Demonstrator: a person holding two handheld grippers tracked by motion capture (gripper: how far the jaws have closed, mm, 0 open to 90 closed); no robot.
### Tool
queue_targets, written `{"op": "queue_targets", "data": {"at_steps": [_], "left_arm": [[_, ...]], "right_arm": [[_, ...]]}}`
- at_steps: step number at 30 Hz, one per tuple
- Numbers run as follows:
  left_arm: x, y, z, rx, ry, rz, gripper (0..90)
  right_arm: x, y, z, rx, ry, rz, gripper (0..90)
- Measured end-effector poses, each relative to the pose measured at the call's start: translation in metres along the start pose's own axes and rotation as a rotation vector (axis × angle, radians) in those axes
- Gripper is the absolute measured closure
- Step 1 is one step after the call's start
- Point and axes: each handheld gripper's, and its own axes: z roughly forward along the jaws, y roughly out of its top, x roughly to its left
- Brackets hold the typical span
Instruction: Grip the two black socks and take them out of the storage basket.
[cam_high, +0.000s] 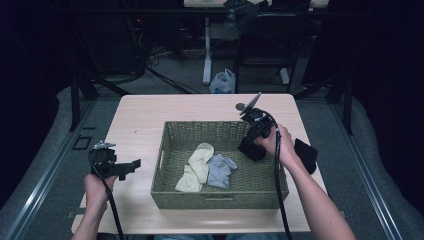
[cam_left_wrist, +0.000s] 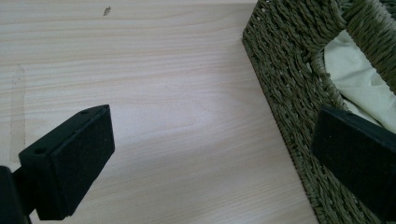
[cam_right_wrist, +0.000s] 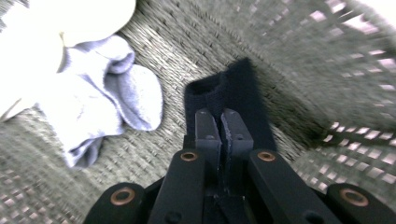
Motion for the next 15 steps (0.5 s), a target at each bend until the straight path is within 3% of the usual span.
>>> {"op": "queue_targets", "data": {"at_steps": [7,15], "left_arm": [[-0.001,0.0,0.0,0.0,0.0,0.003,0.1],[0.0,0.0,0.0,0.002,-0.004,0.002,0.1]], "right_arm": [[-0.001,-0.001,-0.045,-0.052,-0.006,-0.022,87.5],[0.005,0.001,-0.074,-0.079,-0.016,-0.05,87.5]]}}
